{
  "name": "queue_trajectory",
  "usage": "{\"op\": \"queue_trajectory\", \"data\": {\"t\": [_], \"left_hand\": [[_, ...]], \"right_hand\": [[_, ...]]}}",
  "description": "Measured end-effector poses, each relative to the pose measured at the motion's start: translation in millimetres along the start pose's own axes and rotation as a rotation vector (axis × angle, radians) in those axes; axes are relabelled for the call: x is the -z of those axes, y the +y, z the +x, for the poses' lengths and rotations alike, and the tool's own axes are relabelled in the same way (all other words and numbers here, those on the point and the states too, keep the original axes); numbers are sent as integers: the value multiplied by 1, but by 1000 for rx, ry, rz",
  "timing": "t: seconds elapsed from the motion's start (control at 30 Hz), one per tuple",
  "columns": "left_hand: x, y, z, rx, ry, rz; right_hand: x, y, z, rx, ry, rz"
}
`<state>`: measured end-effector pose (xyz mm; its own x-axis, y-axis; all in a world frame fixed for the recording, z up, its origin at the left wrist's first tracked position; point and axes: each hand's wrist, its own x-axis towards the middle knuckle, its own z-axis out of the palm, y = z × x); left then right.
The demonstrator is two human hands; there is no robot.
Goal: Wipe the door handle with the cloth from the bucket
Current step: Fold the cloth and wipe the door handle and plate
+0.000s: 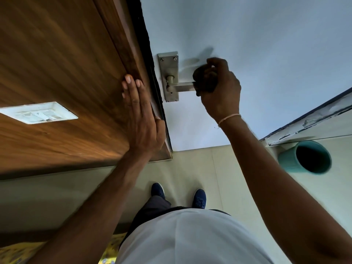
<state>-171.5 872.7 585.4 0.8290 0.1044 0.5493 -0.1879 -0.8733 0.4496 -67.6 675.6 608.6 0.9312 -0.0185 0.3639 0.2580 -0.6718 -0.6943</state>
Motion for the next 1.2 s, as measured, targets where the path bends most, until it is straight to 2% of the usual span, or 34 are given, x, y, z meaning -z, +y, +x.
{"op": "queue_trajectory", "data": {"t": [0.1,0.17,0.27,0.57,0.73,0.83,1.2], "left_hand": [[-1,-1,-1,8,-3,14],[-2,-1,-1,15,-8,25],[-2,-2,-1,14,-8,29],[-3,-2,0,5,27,34],[-2,-3,0,5,18,51],[-2,-1,0,10,25,48],[-4,-2,-1,-4,27,47]], "right_hand": [[2,-7,-3,274,34,-125],[-4,-10,-4,409,-3,-145],[-28,-21,-2,543,-74,-167],[-58,-46,1,959,-47,-371],[-47,-26,16,1201,-98,-388],[-32,-8,15,1227,-128,-285],[-24,10,10,1064,-10,-196]]}}
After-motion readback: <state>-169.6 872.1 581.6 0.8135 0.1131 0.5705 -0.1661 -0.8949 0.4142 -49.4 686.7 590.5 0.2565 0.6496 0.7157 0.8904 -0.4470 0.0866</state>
